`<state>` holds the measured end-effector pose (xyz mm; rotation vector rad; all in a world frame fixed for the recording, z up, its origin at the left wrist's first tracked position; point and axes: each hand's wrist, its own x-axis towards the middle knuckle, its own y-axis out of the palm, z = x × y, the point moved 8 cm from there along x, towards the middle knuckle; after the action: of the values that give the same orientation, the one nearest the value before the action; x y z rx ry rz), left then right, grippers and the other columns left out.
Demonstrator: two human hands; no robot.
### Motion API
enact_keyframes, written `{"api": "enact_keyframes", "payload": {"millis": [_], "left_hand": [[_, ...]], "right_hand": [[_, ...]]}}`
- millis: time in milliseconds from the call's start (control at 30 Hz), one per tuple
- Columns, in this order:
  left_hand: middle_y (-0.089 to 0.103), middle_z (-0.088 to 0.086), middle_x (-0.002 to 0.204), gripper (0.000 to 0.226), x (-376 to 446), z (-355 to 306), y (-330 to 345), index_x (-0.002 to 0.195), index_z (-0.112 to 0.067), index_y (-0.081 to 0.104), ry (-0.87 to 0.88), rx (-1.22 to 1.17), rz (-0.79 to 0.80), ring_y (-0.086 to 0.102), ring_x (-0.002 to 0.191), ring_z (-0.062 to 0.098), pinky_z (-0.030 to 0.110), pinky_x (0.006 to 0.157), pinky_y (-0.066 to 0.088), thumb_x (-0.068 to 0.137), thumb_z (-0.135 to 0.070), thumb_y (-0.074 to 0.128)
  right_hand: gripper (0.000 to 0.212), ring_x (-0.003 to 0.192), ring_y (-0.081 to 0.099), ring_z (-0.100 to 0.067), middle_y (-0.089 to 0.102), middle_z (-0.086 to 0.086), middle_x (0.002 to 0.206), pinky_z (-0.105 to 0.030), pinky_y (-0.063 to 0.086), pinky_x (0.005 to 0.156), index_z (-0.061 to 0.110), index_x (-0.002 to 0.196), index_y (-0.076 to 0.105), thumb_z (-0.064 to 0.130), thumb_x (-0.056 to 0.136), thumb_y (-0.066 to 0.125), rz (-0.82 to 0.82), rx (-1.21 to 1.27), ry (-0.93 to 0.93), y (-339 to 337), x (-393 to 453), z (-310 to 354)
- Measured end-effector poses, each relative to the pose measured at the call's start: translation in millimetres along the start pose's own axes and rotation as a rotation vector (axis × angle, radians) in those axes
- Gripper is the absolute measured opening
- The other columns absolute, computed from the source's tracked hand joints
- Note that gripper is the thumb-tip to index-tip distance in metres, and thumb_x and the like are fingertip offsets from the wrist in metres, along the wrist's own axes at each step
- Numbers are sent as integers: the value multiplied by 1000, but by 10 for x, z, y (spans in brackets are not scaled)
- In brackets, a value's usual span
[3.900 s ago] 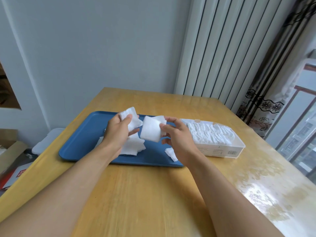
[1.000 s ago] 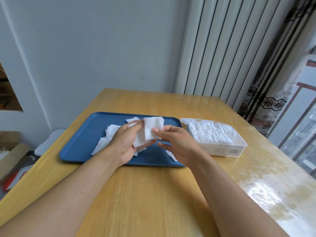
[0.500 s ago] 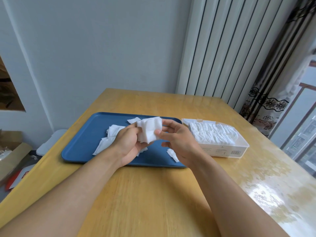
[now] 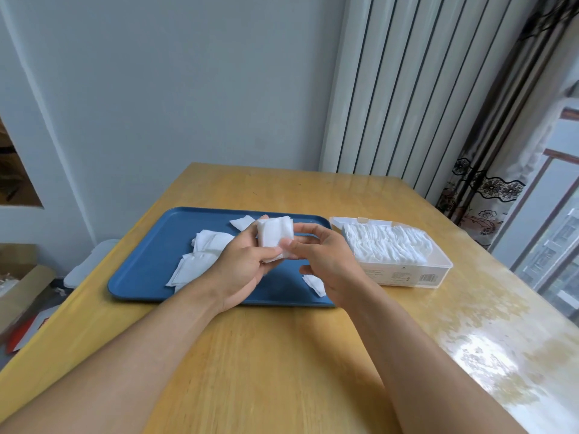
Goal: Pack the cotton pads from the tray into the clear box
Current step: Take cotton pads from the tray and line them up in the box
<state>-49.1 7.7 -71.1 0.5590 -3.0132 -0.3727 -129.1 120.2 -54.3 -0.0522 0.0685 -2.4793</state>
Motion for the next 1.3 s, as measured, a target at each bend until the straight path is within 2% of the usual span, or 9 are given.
{"api": "enact_keyframes", "payload": {"millis": [133, 300, 400, 500, 667, 767, 900, 1067, 1300], "left_hand": [[65, 1, 130, 84, -39, -34, 7, 163, -26, 10, -8, 124, -18, 67, 117, 21, 28, 97, 55, 99, 9, 52], [75, 4, 119, 104, -140, -66, 101, 161, -34, -6, -30, 301, 64, 70, 113, 19, 33, 106, 49, 95, 3, 65], [78, 4, 109, 107, -146, -123, 93, 162, -30, -1, -32, 292, -37, 76, 99, 20, 25, 87, 56, 90, -4, 74], [80, -3, 103, 118, -93, -270, 135, 163, -32, 0, 13, 465, -82, 75, 102, 18, 38, 96, 49, 82, -12, 83], [80, -11, 94, 124, 108, -426, 757, 162, -35, -1, 106, 646, 14, 72, 92, -2, 21, 87, 47, 78, -8, 87], [77, -7, 105, 123, 317, -378, 1162, 162, -36, 2, 193, 592, 44, 74, 97, 7, 23, 92, 55, 78, -2, 85], [54, -15, 144, 91, 483, -245, 1777, 158, -38, 26, 359, 958, 200, 46, 136, 5, 26, 113, 36, 85, -36, 81], [10, -10, 170, 75, 597, 148, 2269, 148, -36, 44, 445, 1457, 470, -2, 156, 8, 35, 127, 2, 83, -60, 73], [5, -7, 170, 70, 683, 258, 2161, 147, -39, 38, 409, 1635, 502, -10, 156, 11, 50, 126, -10, 87, -55, 70]], "right_hand": [[49, 89, 62, -2, 63, 12, 113, -14, 44, 68, 29, 128, 64, 53, 86, 73, -28, -350, -172, -49, 8, 189], [28, 43, 47, 5, 54, 21, 51, -8, 31, 43, 16, 90, 69, 44, 91, 73, 69, -413, -139, -111, 17, 194], [32, 50, 46, 2, 53, 13, 63, -9, 31, 44, 12, 92, 68, 43, 91, 73, 45, -361, -95, -201, 27, 219], [29, 68, 54, -11, 66, -1, 78, -19, 41, 59, 19, 95, 71, 47, 88, 75, 122, -405, -71, -254, 11, 348], [16, 71, 57, -15, 63, -2, 75, -30, 43, 65, 23, 79, 71, 35, 88, 77, 176, -619, -92, -760, -62, 685], [12, 70, 67, -19, 71, -1, 78, -34, 54, 63, 19, 83, 72, 29, 86, 80, 41, -659, -148, -1350, -107, 953], [18, 75, 76, -19, 78, -5, 87, -43, 63, 80, 7, 95, 72, 14, 82, 83, -139, -670, -116, -2260, -95, 1017], [23, 87, 73, -24, 76, -2, 93, -36, 60, 80, 23, 87, 66, 12, 80, 85, -42, -843, -38, -2531, -85, 670], [27, 97, 68, -22, 73, 2, 106, -40, 57, 87, 26, 103, 66, 28, 82, 83, 77, -1061, 19, -2510, -5, 462]]}}
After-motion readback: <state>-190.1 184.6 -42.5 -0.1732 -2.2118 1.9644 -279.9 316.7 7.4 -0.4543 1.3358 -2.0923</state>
